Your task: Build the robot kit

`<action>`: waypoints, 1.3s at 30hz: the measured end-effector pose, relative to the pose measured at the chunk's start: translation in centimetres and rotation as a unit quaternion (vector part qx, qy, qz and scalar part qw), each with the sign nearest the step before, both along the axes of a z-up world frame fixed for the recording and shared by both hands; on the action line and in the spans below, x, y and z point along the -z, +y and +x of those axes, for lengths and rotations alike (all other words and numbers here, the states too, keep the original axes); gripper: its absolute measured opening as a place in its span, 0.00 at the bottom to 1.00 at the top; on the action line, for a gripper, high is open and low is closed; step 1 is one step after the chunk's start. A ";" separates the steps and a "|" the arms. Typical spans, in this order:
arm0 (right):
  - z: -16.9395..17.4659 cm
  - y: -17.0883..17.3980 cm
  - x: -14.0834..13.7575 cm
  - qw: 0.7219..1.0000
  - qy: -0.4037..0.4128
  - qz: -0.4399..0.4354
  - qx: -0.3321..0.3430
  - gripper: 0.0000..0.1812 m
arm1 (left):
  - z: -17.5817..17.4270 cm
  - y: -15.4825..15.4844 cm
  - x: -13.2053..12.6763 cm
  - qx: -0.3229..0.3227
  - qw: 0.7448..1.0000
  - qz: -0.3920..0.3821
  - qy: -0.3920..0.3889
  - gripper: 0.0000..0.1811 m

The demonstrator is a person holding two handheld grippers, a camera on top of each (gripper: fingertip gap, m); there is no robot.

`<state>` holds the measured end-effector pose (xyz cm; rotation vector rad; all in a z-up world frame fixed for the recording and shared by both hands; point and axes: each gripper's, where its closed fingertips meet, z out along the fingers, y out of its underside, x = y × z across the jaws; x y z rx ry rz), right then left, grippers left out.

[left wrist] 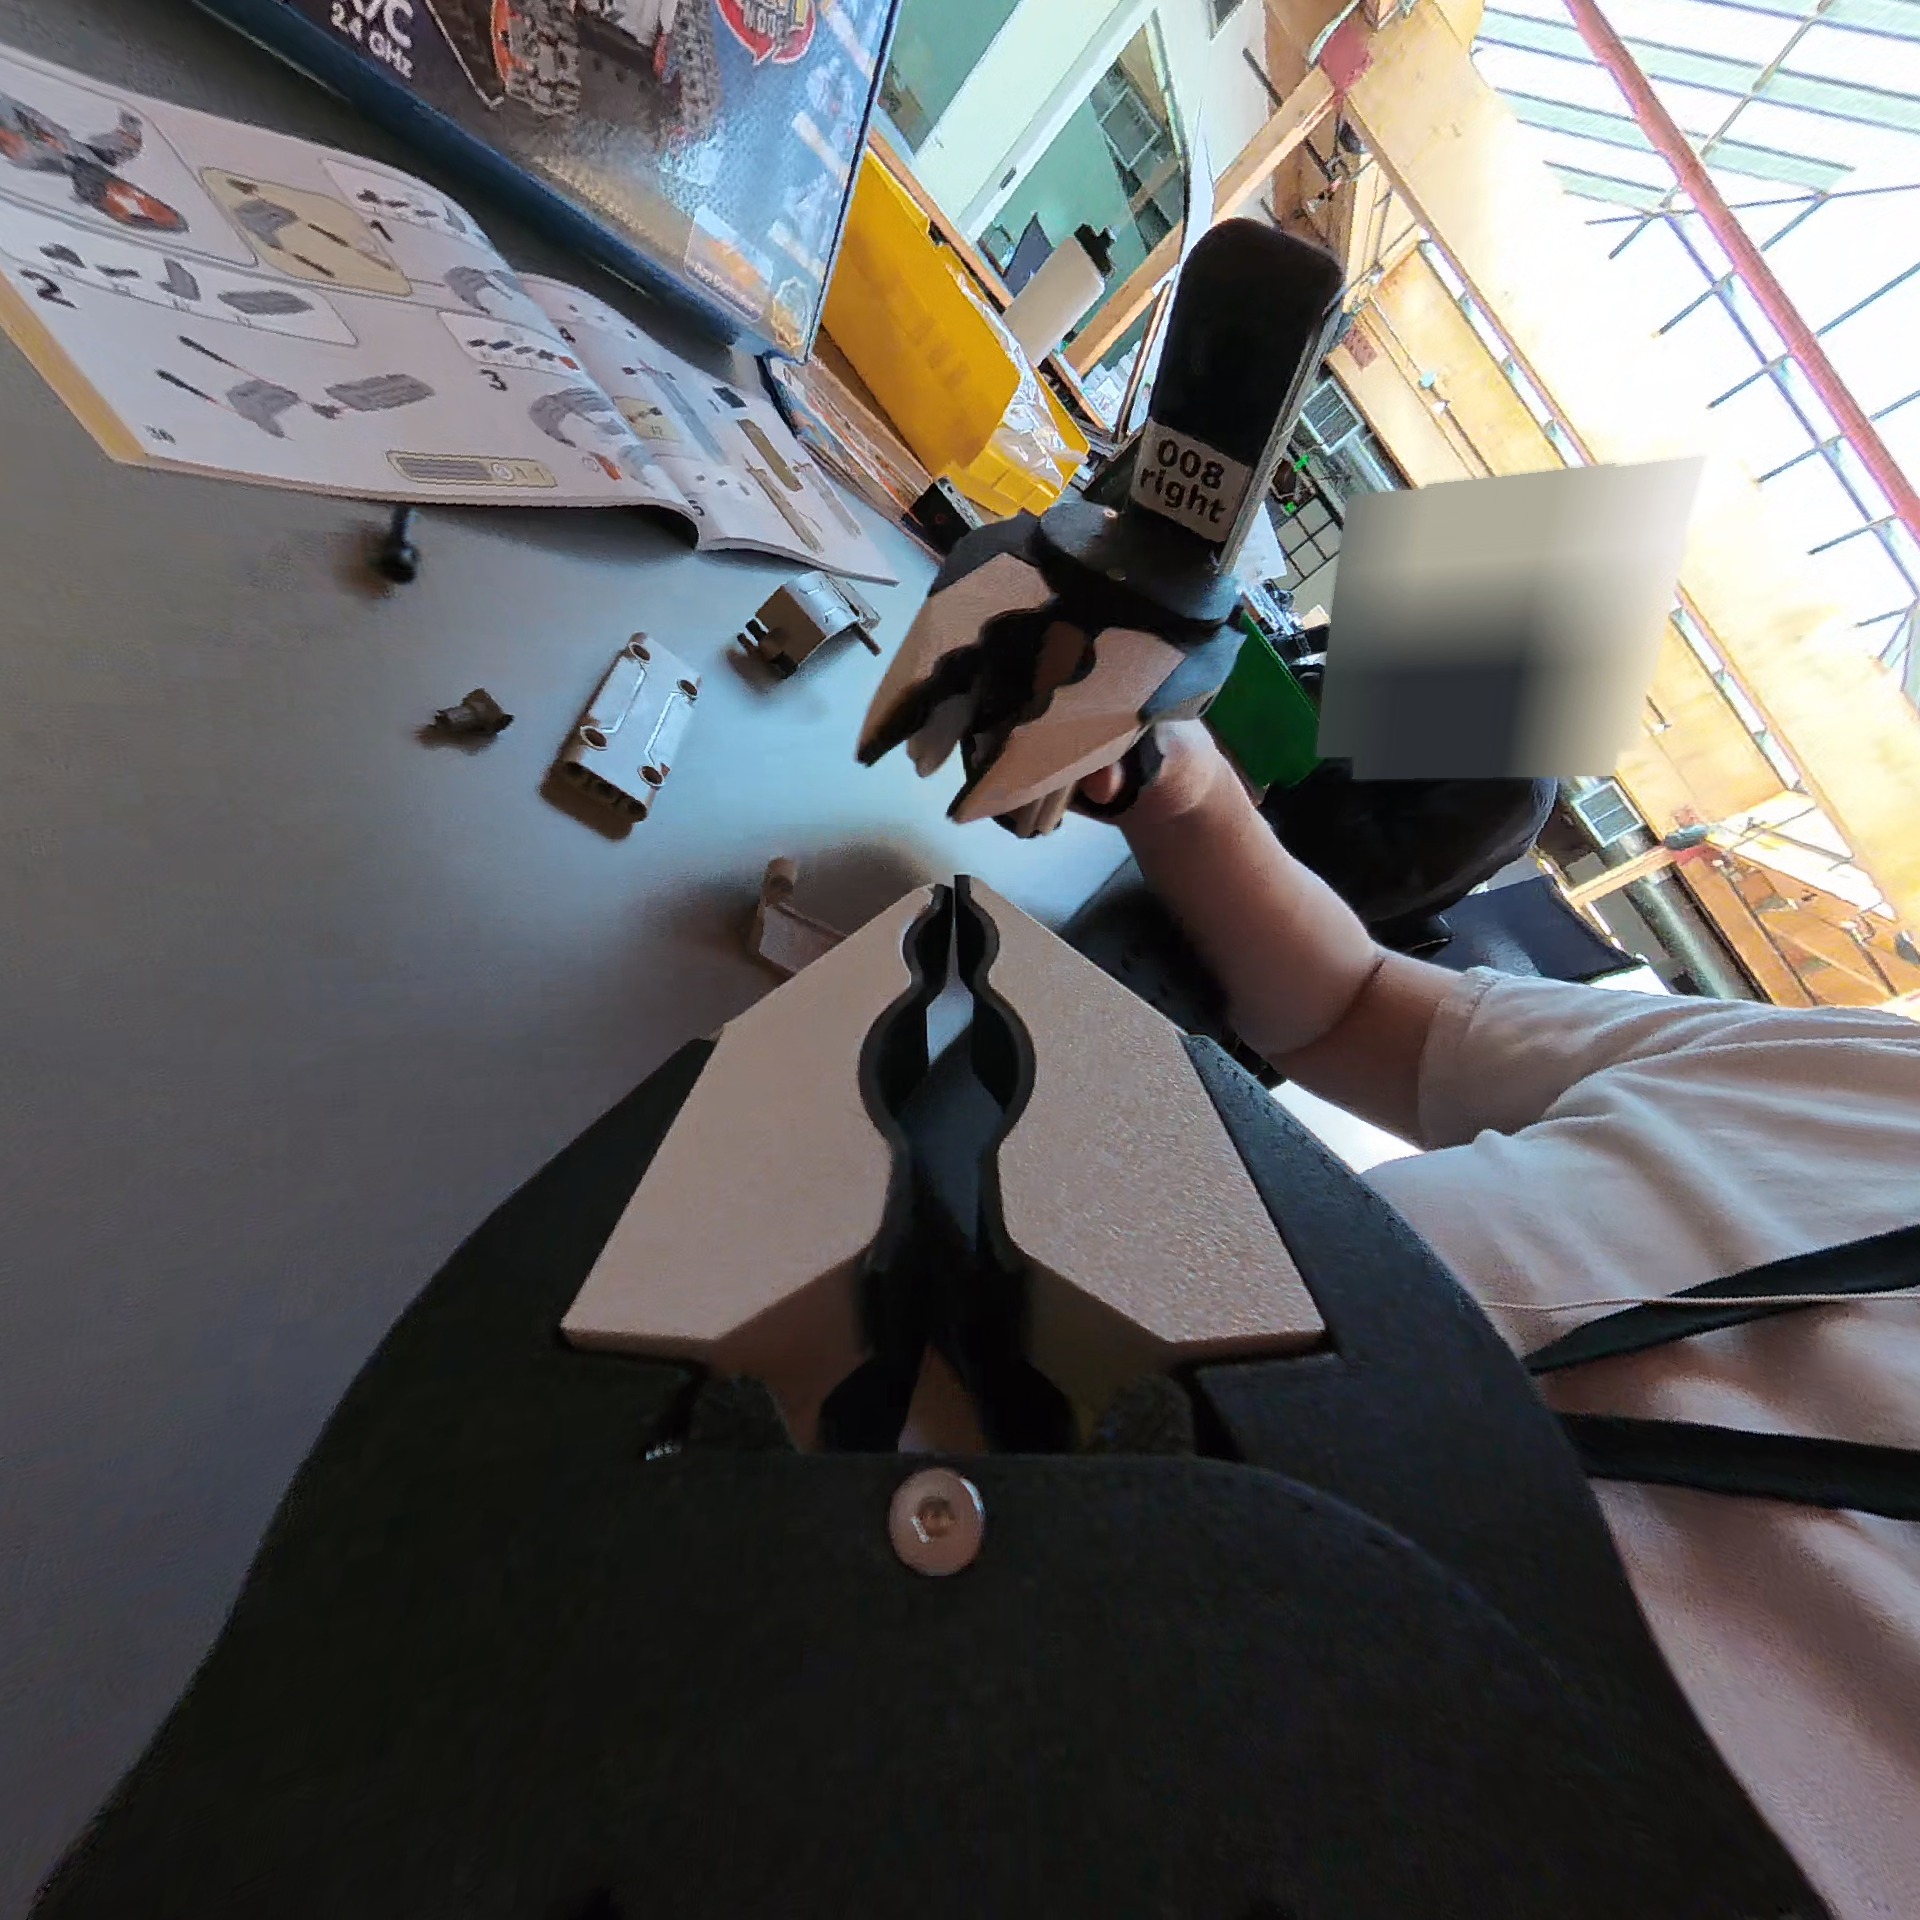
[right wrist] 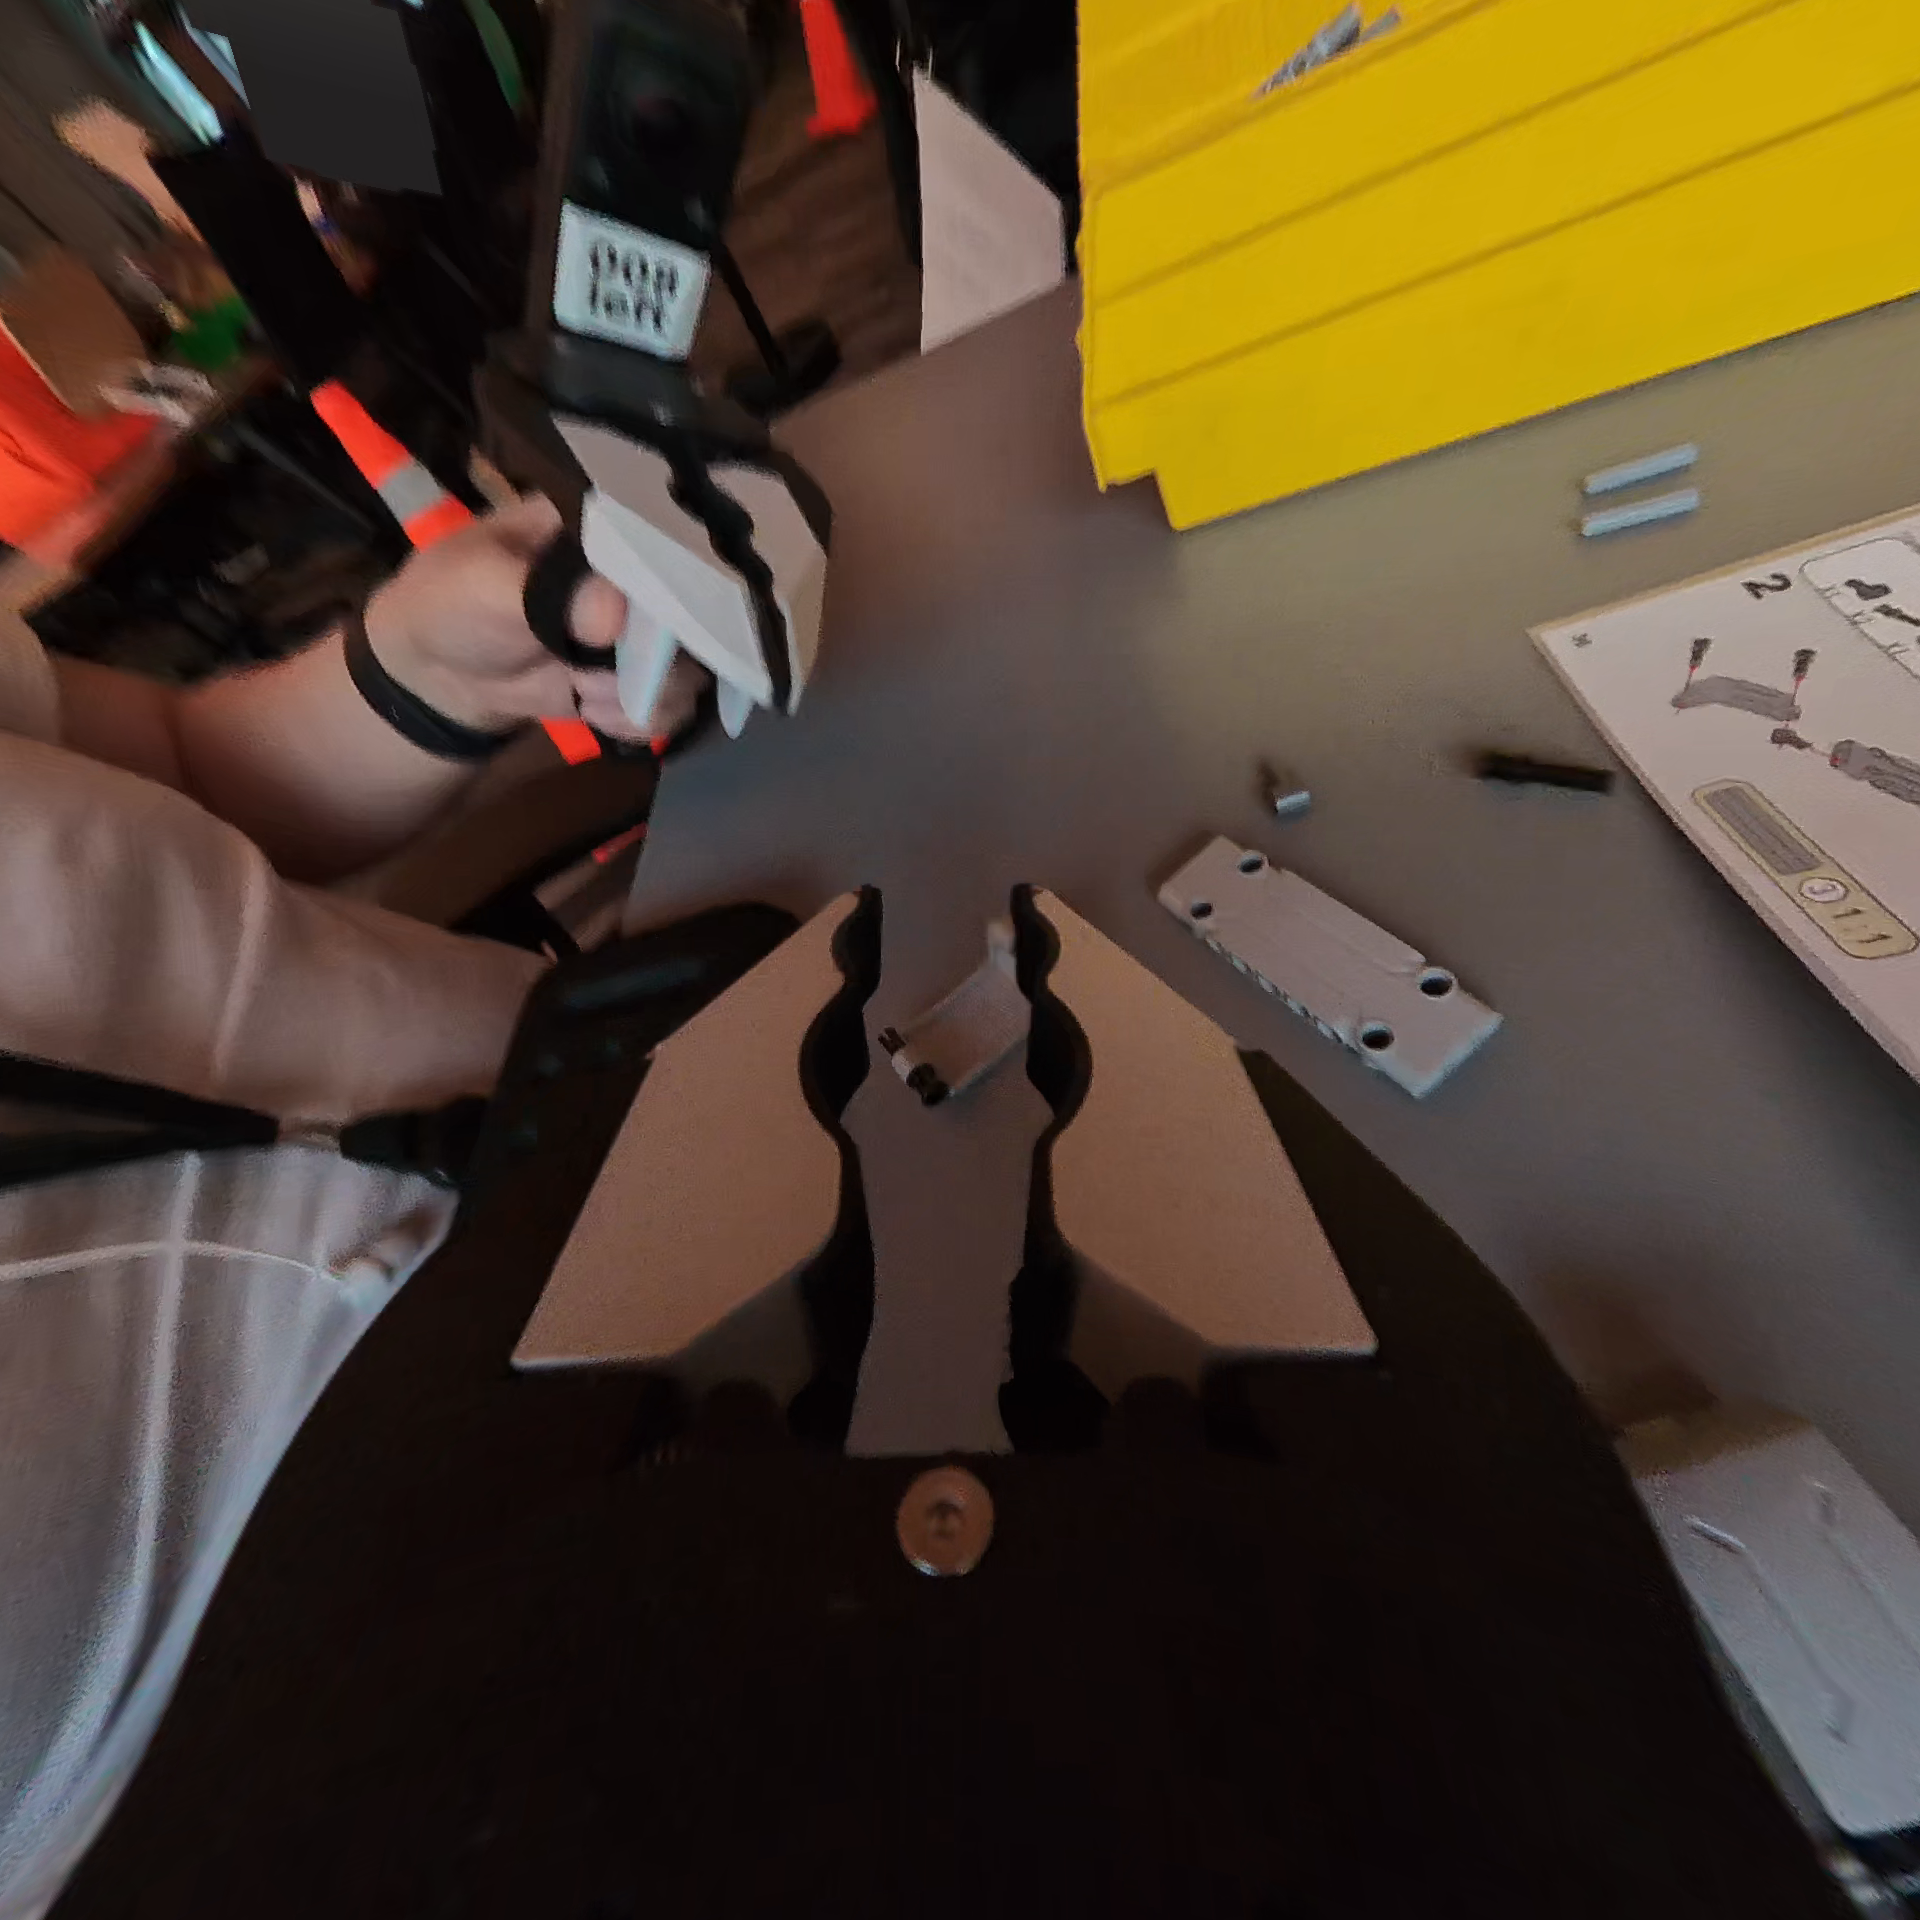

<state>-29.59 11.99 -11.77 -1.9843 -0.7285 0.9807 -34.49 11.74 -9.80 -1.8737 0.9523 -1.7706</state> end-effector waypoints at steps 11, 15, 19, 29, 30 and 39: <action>8.4 1.6 -1.7 0.958 -0.227 0.153 0.081 0.08 | -1.9 0.1 1.6 0.004 0.997 0.059 0.048 0.08; 13.2 1.9 -3.3 0.952 -0.210 0.165 0.152 0.09 | -1.5 0.2 3.2 0.006 0.991 0.099 0.093 0.13; 16.3 2.1 -4.0 0.938 -0.224 0.169 0.202 0.10 | 0.2 0.6 4.4 0.008 0.969 0.199 0.150 0.18; 18.9 1.4 -1.7 0.932 -0.274 0.118 0.204 0.11 | 4.3 0.3 7.4 0.056 0.914 0.325 0.238 0.02; 19.2 1.4 -1.7 0.931 -0.276 0.117 0.207 0.11 | 4.4 0.2 7.5 0.059 0.913 0.326 0.240 0.02; 19.3 1.5 -4.8 0.940 -0.179 0.157 0.245 0.10 | 4.5 0.8 5.4 0.022 0.910 0.350 0.219 0.01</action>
